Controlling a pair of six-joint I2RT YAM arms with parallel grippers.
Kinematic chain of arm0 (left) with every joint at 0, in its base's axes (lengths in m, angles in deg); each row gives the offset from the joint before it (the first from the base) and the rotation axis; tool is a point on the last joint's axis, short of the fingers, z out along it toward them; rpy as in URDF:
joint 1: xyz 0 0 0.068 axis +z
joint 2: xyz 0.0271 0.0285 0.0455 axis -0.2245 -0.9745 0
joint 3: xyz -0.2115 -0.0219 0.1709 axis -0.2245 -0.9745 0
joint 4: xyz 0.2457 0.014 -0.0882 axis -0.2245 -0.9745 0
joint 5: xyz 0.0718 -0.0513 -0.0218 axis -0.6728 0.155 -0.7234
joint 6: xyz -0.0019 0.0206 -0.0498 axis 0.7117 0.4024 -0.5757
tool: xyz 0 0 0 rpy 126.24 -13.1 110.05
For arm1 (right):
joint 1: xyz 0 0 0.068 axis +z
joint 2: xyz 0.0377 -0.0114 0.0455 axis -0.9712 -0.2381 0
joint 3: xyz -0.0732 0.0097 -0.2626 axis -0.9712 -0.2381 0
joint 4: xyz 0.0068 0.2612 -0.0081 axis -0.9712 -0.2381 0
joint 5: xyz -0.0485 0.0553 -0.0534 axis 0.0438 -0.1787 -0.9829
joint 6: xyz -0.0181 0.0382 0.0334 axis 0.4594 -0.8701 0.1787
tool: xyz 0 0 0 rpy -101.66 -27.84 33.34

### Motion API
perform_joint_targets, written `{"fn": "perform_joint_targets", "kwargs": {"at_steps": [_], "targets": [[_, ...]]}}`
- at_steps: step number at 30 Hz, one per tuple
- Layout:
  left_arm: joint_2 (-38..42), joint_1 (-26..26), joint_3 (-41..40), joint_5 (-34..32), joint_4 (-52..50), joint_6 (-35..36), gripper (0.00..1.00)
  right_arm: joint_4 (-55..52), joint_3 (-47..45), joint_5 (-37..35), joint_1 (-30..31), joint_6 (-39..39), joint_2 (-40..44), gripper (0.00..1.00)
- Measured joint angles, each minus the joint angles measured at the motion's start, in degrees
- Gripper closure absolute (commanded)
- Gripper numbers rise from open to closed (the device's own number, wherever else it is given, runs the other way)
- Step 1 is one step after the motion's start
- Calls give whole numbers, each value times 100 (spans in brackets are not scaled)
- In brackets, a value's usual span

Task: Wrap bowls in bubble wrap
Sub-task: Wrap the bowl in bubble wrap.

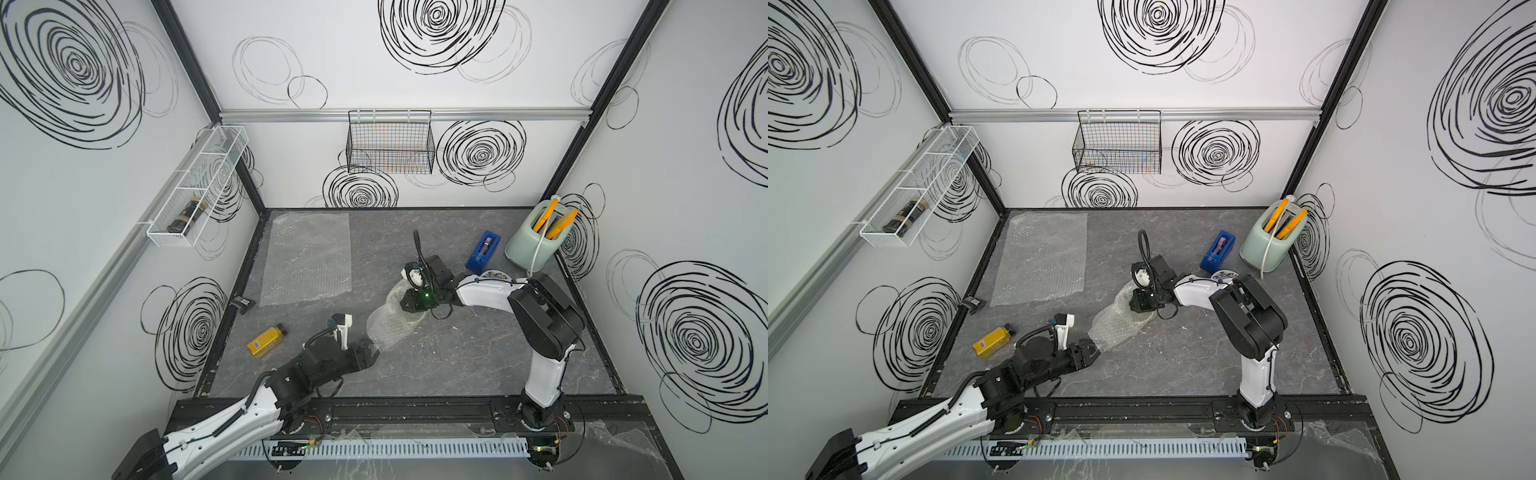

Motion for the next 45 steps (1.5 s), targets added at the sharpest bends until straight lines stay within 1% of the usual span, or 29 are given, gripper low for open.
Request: {"fn": "perform_joint_targets", "kwargs": {"at_steps": [2,4,6,9,11,13,15,17,19,23,25,29,31,33,36,38,40,41,45], "targets": [[155,-39,129,-192,-332,2,11,-2,0,9,-4,4,0,81],[356,-85,407,-494,-933,-55,5,-4,0,11,-4,9,0,81],[595,-98,686,-756,-1473,-26,0,-9,0,15,-7,20,0,81],[1104,-101,1014,-1073,-2090,-42,4,-9,0,15,-7,26,0,81],[1423,-101,1167,-1198,-2345,-66,3,-11,0,15,-7,31,0,81],[1620,-101,1220,-1202,-2428,-72,3,-13,0,17,-7,39,0,81],[1611,-101,1215,-1093,-2409,-83,3,-15,0,17,-7,44,0,81],[1368,-107,1176,-874,-2227,-92,4,-15,0,17,-7,46,0,81],[925,-164,1126,-734,-2013,-90,4,-17,0,17,-7,48,0,81],[52,-350,1067,-706,-1744,-70,4,-17,0,20,-7,63,0,81],[-262,-391,1054,-728,-1598,-33,3,-17,0,20,-7,66,0,80],[-772,-328,981,-780,-1187,55,3,-17,0,24,-7,68,0,81],[-1016,-199,951,-761,-918,103,0,-17,0,22,-7,68,0,81],[-1246,-79,949,-723,-619,142,8,-15,-4,22,-7,72,0,81],[-1456,4,953,-636,-234,234,24,-13,-9,20,-7,87,0,81],[-1556,9,970,-601,-70,299,38,-13,-9,20,-7,90,0,81],[-1620,9,986,-564,74,339,47,-13,-9,20,-7,92,0,81],[-1646,11,992,-525,160,361,53,-13,-9,20,-7,92,0,81],[-1781,52,1163,-448,352,472,66,-11,-9,20,0,107,-2,81]]}}
